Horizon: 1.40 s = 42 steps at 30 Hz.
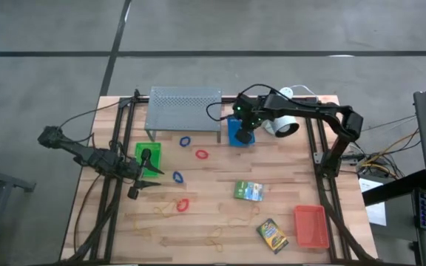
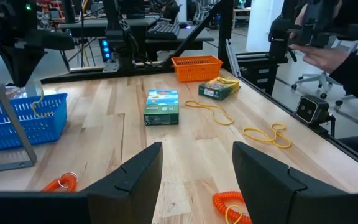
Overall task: Pick & Place Office Desk Supplies
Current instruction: Put the yellow rubber band into the blue bin
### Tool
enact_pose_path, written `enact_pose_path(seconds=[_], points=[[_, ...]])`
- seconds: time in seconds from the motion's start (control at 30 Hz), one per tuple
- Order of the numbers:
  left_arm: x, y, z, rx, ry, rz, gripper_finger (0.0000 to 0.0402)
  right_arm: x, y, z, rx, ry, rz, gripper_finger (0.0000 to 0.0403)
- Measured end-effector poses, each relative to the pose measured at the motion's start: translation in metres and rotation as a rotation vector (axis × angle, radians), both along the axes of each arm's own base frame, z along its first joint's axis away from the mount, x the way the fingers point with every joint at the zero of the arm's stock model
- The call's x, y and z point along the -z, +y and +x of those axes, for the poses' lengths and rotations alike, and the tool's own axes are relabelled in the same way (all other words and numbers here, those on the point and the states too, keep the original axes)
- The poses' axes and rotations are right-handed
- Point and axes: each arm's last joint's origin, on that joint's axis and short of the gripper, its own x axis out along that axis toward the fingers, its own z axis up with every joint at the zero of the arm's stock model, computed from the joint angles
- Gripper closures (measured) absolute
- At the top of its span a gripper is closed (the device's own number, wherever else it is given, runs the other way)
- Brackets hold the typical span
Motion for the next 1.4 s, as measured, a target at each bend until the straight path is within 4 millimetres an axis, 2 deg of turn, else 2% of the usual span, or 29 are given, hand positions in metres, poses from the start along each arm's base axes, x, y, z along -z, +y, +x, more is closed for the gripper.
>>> enact_pose_path(seconds=[0.4, 0.57, 1.0, 1.17, 1.4], points=[[0.0, 0.0, 0.0, 0.0, 0.0, 0.0, 0.0201, 0.035, -0.003, 0.009, -0.092, 0.114, 0.058, 0.0395], [0.0, 0.0, 0.0, 0.0, 0.0, 0.0, 0.0201, 0.038, -0.004, 0.014, -0.104, 0.092, 0.062, 0.0395], [0.0, 0.0, 0.0, 0.0, 0.0, 0.0, 0.0201, 0.045, -0.008, 0.021, 0.0, 0.037, 0.069, 0.0393], [0.0, 0.0, 0.0, 0.0, 0.0, 0.0, 0.0201, 0.045, -0.008, 0.021, 0.016, 0.036, 0.073, 0.0371], [0.0, 0.0, 0.0, 0.0, 0.0, 0.0, 0.0201, 0.045, -0.007, 0.021, -0.017, 0.039, 0.071, 0.0313]])
